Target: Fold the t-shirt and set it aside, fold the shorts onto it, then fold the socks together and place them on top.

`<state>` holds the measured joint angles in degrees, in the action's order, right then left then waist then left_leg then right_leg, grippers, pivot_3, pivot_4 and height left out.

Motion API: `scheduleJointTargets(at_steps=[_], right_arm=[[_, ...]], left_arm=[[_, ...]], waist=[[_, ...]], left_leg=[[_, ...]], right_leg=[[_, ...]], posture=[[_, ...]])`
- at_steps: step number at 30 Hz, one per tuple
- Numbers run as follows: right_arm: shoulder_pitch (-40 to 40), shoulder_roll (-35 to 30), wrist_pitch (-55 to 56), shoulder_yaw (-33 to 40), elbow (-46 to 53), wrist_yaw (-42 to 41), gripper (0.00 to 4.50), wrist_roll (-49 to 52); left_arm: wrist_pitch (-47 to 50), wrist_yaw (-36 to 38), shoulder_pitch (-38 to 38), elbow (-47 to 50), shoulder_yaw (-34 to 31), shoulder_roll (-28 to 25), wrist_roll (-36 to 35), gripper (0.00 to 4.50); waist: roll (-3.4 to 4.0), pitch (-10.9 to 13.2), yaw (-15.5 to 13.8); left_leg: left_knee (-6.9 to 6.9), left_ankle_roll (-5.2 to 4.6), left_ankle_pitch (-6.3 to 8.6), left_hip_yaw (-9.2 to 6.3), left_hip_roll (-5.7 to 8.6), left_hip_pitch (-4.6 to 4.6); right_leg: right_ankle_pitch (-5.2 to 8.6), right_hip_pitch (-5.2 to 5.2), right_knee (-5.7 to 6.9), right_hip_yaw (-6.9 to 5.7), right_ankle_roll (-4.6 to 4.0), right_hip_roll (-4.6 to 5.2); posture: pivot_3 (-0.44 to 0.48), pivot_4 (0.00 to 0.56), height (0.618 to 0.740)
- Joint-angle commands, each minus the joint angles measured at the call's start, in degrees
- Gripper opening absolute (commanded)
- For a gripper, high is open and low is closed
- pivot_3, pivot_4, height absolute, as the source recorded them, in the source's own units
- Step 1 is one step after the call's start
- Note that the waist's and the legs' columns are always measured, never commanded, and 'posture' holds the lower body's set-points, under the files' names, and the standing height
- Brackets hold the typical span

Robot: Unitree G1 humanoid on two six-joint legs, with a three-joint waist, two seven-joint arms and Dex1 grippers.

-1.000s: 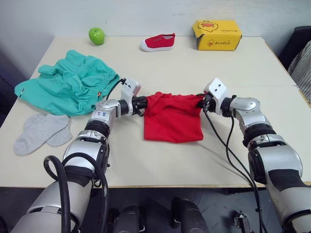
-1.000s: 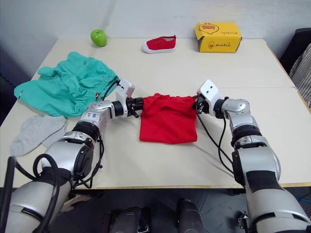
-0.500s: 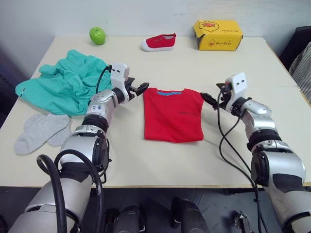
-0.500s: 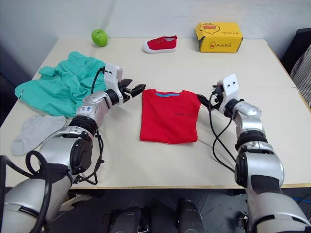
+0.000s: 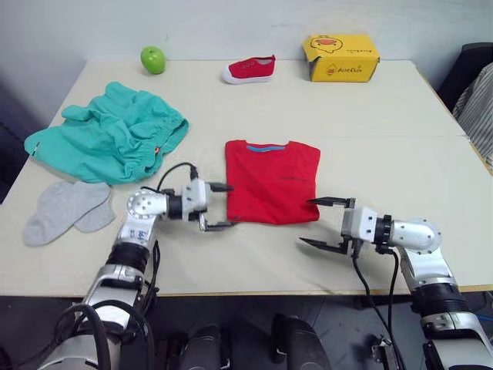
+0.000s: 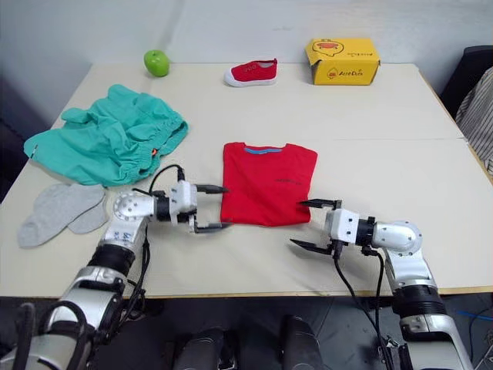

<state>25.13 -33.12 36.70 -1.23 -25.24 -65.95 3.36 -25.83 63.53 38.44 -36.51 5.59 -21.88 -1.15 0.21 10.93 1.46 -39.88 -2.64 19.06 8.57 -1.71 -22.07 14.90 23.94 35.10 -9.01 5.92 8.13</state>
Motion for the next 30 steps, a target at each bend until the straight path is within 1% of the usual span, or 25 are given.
scheduleJointTargets(at_steps=[1,2,4,7,10,13,14,18,22,23,27,30], right_arm=[[3.5,-1.1,6.2,-0.3,-5.2,7.4,4.08,-6.0],[4.6,-1.4,7.9,-0.8,-6.9,9.0,3.91,-7.7],[6.1,-1.9,10.1,-2.0,-9.6,10.5,3.25,-9.4],[6.9,-2.7,12.9,-3.7,-12.3,11.3,2.13,-10.1],[6.5,-3.5,15.6,-4.8,-13.4,12.5,1.05,-10.8],[6.4,-4.3,17.0,-5.2,-14.4,14.3,0.01,-11.1],[6.1,-4.6,17.1,-5.1,-14.7,14.8,0.0,-11.3],[5.2,-5.9,19.3,-5.3,-16.2,17.3,0.0,-12.2],[3.9,-6.8,21.1,-6.0,-16.9,17.9,0.0,-12.2],[3.7,-6.9,21.4,-6.2,-16.8,18.0,0.0,-12.1],[1.2,-7.5,22.4,-7.7,-14.1,16.3,0.0,-9.0],[-1.8,-8.1,22.4,-9.0,-10.0,14.3,0.0,-6.0]], left_arm=[[-1.0,-8.6,0.0,2.5,1.9,1.7,5.0,4.5],[-1.5,-11.0,0.3,1.9,2.6,2.0,6.8,4.5],[-2.0,-13.5,0.9,0.9,3.9,2.4,8.6,4.5],[-2.9,-15.7,1.9,-1.2,6.0,2.6,10.9,4.5],[-5.6,-18.7,3.1,-3.8,9.1,1.5,15.5,3.94],[-8.0,-20.6,3.7,-5.7,10.6,0.3,17.3,3.02],[-8.2,-18.1,3.3,-5.9,10.8,0.0,15.7,2.72],[-11.3,-16.1,2.3,-6.0,11.3,-2.5,14.3,1.44],[-13.9,-10.7,-1.3,-1.5,11.2,-5.5,9.1,0.16],[-13.9,-9.8,-2.1,-0.1,11.0,-6.0,7.7,0.04],[-11.7,-6.3,-8.7,10.6,10.2,-8.8,1.6,0.04],[-8.4,-6.3,-13.7,18.7,9.5,-10.9,-0.1,0.04]], waist=[[0.0,0.0,-0.2],[0.0,0.0,-0.2],[0.0,0.0,-0.2],[0.0,0.0,-0.2],[0.0,0.0,-0.4],[0.0,0.0,-0.3],[0.0,0.0,-0.3],[0.01,0.0,0.1],[0.16,-0.1,0.8],[0.21,-0.1,1.0],[0.22,-0.1,1.5],[0.22,-0.1,1.3]], left_leg=[[-0.02,-0.03,0.0,-0.03,0.04,0.0],[-0.03,-0.05,0.01,-0.04,0.05,0.0],[-0.03,-0.08,0.03,-0.05,0.08,-0.01],[-0.03,-0.09,0.03,-0.09,0.08,0.0],[-0.04,-0.13,0.02,-0.13,0.11,0.12],[-0.01,-0.16,0.04,-0.1,0.11,0.38],[0.02,-0.17,0.05,-0.09,0.11,0.51],[0.07,-0.16,0.05,-0.06,0.08,0.58],[0.36,-0.1,0.05,0.15,0.04,0.83],[0.46,-0.07,0.04,0.17,0.04,0.87],[0.71,-0.03,0.01,0.21,0.03,0.92],[0.73,-0.03,0.02,0.16,0.05,0.89]], right_leg=[[0.0,-0.01,0.03,-0.02,0.0,0.07],[0.0,-0.01,0.03,-0.02,0.0,0.09],[0.0,-0.01,0.06,-0.04,0.0,0.14],[0.0,-0.08,0.06,-0.12,0.0,0.15],[0.0,-0.27,-0.01,-0.17,0.0,0.17],[0.0,-0.51,-0.02,-0.14,0.0,0.2],[0.0,-0.59,-0.01,-0.11,0.0,0.21],[0.01,-0.59,0.02,-0.09,-0.03,0.24],[0.07,-0.59,0.03,-0.06,-0.13,0.26],[0.09,-0.58,0.02,-0.06,-0.15,0.26],[0.12,-0.52,-0.01,-0.06,-0.21,0.24],[0.13,-0.51,-0.04,-0.07,-0.22,0.26]], posture=[[0.0,0.15,0.74],[0.0,0.15,0.74],[0.0,0.15,0.74],[0.0,0.15,0.74],[0.0,0.15,0.74],[0.0,0.15,0.74],[0.0,0.15,0.74],[0.0,0.15,0.74],[0.0,0.15,0.74],[0.0,0.15,0.74],[0.0,0.15,0.74],[0.0,0.15,0.74]])
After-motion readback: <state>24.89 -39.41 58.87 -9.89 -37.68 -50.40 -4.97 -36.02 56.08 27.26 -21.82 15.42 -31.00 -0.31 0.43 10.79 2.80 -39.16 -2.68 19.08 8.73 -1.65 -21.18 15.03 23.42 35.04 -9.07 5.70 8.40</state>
